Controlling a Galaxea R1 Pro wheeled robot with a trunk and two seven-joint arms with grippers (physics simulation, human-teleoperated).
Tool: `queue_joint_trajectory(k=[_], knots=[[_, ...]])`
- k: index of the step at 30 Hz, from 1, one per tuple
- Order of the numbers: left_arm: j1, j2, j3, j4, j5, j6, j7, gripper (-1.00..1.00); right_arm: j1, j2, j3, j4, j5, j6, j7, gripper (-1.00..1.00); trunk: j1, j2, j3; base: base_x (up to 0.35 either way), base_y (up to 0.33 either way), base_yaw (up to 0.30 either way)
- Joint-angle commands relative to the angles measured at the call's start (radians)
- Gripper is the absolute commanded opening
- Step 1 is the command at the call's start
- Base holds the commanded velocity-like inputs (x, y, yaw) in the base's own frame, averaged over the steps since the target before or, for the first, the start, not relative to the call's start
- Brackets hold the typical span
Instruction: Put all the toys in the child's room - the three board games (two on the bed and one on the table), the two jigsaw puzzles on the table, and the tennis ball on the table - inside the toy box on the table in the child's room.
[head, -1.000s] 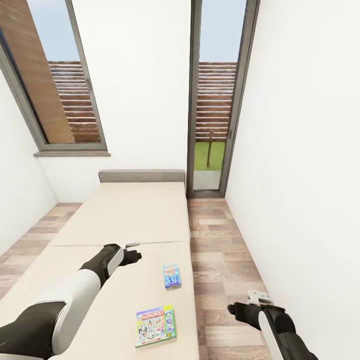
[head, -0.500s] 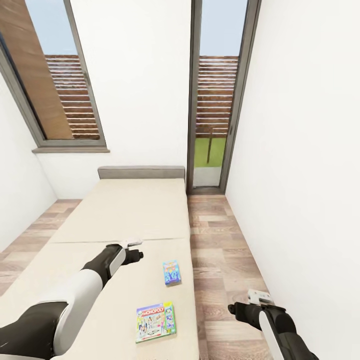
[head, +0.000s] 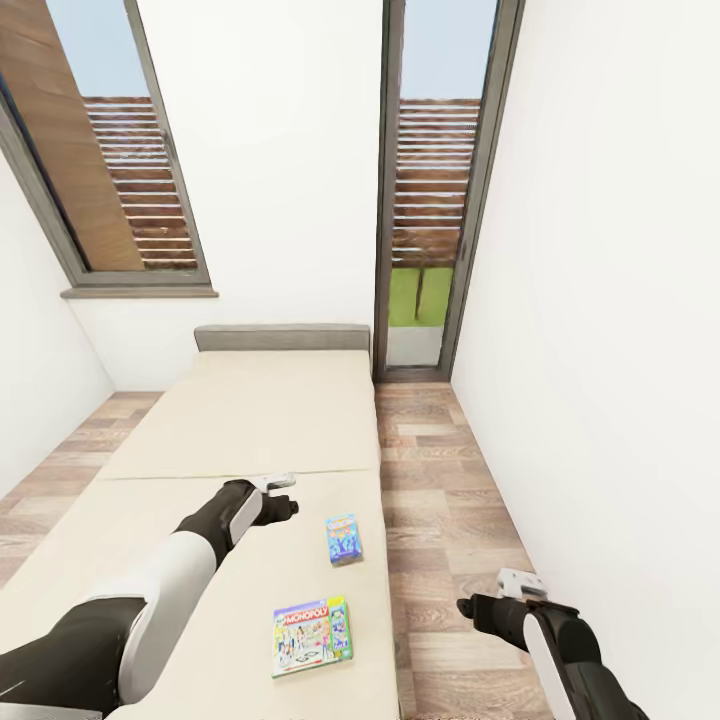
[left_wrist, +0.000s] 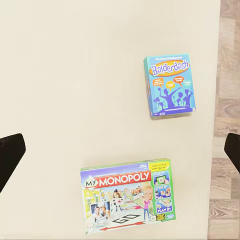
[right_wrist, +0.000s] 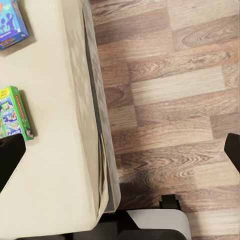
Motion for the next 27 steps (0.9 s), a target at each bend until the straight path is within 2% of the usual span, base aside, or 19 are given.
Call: queue_joint_trajectory(k=[1,6,13,17,25,27], knots=[[-0.004,-0.001,0.005,-0.002,0.011,0.009,0.007,1.00,0.000,0.001,-0.004,-0.017,-0.008,0.010,-0.002,1.00,0.001,-0.002,-0.004,0.000,0.000,0.000],[-0.026,-0.002,0.006,-0.002,0.011,0.029,0.008,1.00,0.002,0.001,-0.035,-0.094,-0.032,0.050,0.001,1.00,0.001,-0.002,-0.012,0.000,0.000,0.000],[-0.041,-0.002,0.007,-0.003,0.012,0.046,0.009,1.00,0.002,0.000,-0.056,-0.126,-0.084,0.070,0.035,1.00,0.001,-0.002,-0.023,0.000,0.000,0.000],[-0.047,-0.003,0.007,-0.003,0.012,0.051,0.009,1.00,0.002,-0.005,-0.064,-0.133,-0.109,0.075,0.103,1.00,0.001,-0.002,-0.030,0.000,0.000,0.000],[-0.049,-0.003,0.007,-0.003,0.014,0.053,0.010,1.00,0.001,-0.027,-0.069,-0.135,-0.119,0.076,0.241,1.00,0.001,-0.002,-0.043,0.000,0.000,0.000],[-0.049,-0.003,0.007,-0.003,0.014,0.053,0.010,1.00,0.001,-0.029,-0.069,-0.135,-0.120,0.076,0.256,1.00,0.001,-0.002,-0.046,0.000,0.000,0.000]])
